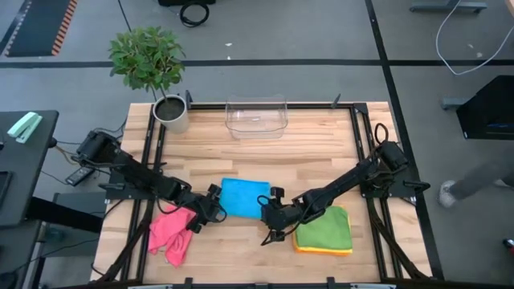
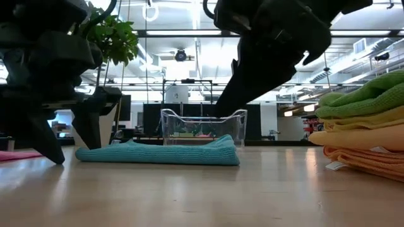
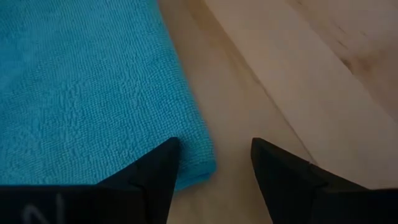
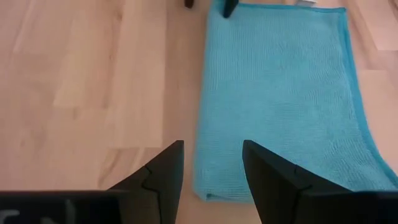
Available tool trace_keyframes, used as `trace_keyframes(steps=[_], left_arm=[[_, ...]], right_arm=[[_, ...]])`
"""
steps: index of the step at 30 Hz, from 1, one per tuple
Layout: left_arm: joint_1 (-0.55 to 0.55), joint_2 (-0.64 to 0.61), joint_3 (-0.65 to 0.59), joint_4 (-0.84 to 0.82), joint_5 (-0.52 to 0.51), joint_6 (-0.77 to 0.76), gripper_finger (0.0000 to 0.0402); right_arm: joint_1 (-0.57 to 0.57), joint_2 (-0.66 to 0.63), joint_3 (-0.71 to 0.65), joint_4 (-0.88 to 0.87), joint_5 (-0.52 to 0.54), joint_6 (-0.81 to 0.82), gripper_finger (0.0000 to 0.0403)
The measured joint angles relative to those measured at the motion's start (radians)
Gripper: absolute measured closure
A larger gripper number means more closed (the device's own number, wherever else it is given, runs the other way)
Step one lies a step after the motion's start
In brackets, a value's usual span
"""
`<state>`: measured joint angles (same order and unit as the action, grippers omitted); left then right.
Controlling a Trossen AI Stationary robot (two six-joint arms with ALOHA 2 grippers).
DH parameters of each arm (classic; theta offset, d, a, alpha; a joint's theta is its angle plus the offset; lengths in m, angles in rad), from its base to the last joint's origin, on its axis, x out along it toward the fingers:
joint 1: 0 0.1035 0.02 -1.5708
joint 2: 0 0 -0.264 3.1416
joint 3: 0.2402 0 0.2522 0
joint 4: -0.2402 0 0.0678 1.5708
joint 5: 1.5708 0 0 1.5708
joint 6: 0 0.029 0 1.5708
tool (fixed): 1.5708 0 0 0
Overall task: Fold microfiber towels
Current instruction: Stack the blue towel on the green towel
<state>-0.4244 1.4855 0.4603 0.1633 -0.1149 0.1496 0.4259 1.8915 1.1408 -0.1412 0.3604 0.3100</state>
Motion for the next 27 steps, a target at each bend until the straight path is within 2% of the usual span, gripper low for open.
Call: trace_keyframes(steps=[4,12,19,27], left_arm=[[0.000,0.006,0.001,0.004,0.000,-0.002,0.0183],[0.001,0.007,0.001,0.002,-0.003,-0.001,0.0186],[0.002,0.007,0.001,0.002,-0.010,-0.033,0.0185],[0.004,0.008,0.000,0.001,-0.006,-0.092,0.0204]], right_arm=[[0.021,0.000,0.000,0.002,-0.001,-0.010,0.0231],[0.035,0.022,-0.004,0.002,-0.002,-0.150,0.0231],[0.007,0.064,-0.006,0.004,-0.020,-0.150,0.0231],[-0.005,0.079,-0.006,0.013,-0.060,-0.150,0.0231]])
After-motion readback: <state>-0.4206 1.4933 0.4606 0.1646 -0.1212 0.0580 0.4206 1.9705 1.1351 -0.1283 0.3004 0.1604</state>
